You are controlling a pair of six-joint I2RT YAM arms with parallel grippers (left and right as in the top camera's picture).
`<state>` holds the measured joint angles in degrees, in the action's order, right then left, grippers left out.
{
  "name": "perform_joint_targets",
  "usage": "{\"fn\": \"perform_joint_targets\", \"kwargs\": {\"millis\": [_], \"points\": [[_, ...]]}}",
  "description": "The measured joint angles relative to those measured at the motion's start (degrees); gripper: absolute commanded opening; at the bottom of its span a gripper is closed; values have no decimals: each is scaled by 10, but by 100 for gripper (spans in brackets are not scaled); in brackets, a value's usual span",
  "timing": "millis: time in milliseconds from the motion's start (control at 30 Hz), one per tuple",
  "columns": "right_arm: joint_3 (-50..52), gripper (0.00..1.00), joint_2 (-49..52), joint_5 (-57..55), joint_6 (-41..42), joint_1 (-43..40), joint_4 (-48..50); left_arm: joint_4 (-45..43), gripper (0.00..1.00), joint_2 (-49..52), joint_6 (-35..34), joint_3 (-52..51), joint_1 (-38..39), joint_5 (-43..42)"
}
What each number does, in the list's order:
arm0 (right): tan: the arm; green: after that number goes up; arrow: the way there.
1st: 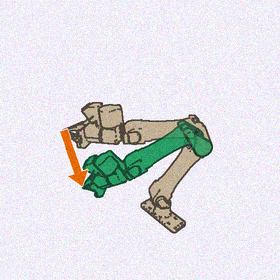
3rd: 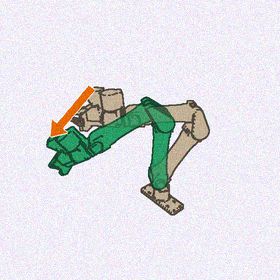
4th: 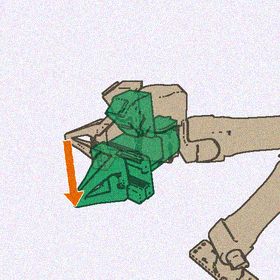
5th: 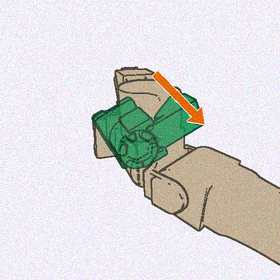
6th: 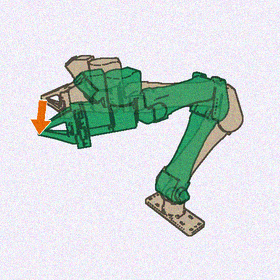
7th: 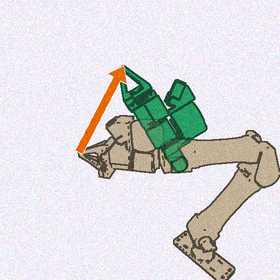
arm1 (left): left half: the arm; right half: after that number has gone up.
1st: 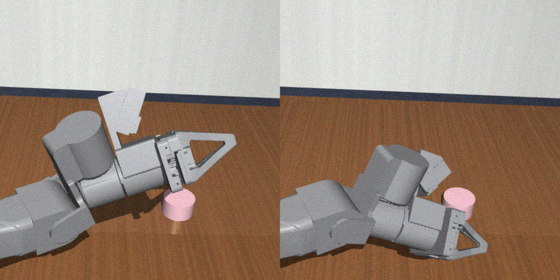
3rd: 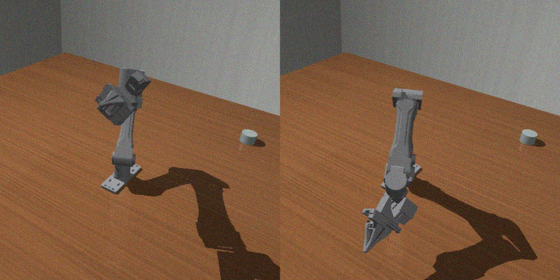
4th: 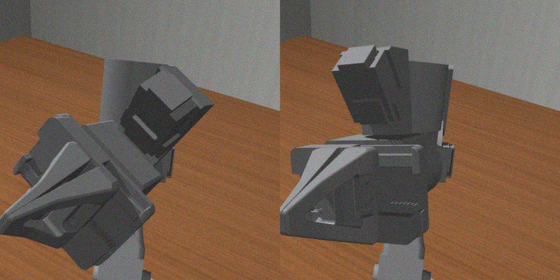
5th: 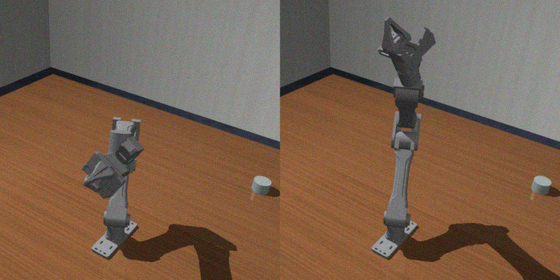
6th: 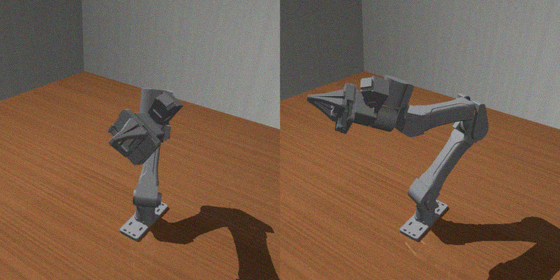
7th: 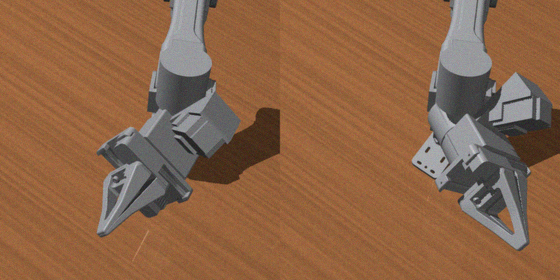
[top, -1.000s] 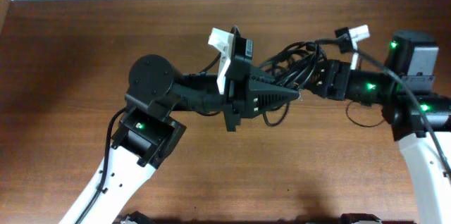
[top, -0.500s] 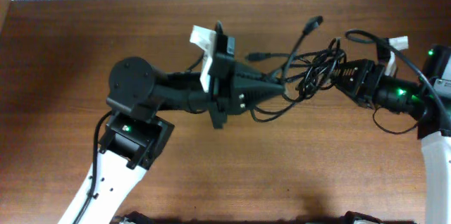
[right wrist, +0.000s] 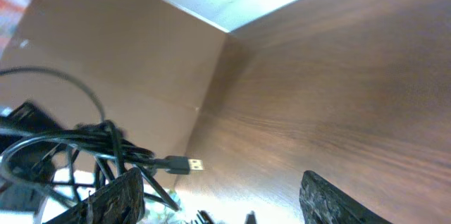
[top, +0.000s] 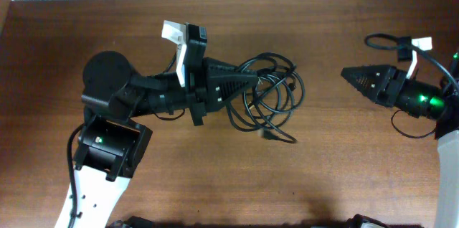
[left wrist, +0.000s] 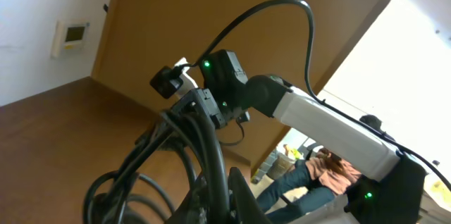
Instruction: Untangle cables
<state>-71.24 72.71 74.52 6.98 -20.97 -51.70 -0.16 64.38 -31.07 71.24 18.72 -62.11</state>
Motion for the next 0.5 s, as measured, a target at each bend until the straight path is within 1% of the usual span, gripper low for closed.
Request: {"fn": "perform_joint_targets", "kwargs": {"millis": [133, 267, 367, 500], "points": [[0, 73, 0, 77, -74, 0, -1, 0, 0, 0, 0, 0, 0, -7], [0, 74, -9, 109, -135, 20, -1, -7, 0, 0, 0, 0, 0, -7], [0, 74, -30, 118, -163, 50, 10, -22, 0, 6, 0, 0, 4, -7], [0, 74, -54, 126, -183, 96, 18, -49, 0, 27, 0, 0, 28, -7]]}}
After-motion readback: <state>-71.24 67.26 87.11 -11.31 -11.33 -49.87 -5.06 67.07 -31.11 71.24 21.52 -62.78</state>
